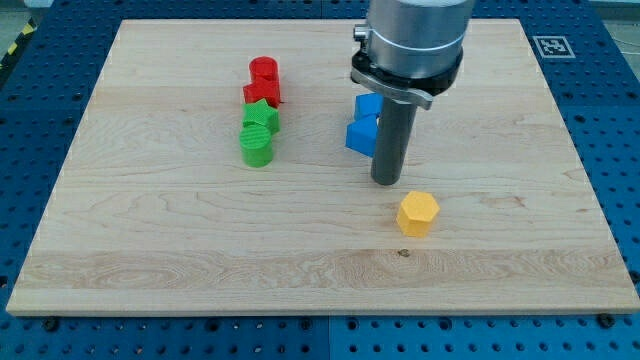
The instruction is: Move the yellow hexagon towards the yellow heart
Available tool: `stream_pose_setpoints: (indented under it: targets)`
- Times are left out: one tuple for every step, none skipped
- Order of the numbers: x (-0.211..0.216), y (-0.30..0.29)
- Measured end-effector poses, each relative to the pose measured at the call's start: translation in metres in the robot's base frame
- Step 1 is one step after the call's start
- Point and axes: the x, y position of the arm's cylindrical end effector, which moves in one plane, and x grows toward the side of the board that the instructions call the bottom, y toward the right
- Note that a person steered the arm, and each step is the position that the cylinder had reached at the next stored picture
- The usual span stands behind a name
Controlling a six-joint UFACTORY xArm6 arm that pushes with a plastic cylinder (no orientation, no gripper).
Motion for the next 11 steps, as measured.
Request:
stream_pose_setpoints:
  targets:
    - [0.029,-0.01]
    - [0.058,-0.011]
    - [0.079,0.003]
    - [0.079,0.023]
    - [0.077,0.042]
    - [0.074,0.056]
    - [0.057,0.061]
    - [0.059,0.061]
    - [0.041,0.046]
    - [0.025,0.064]
    - [0.023,0.085]
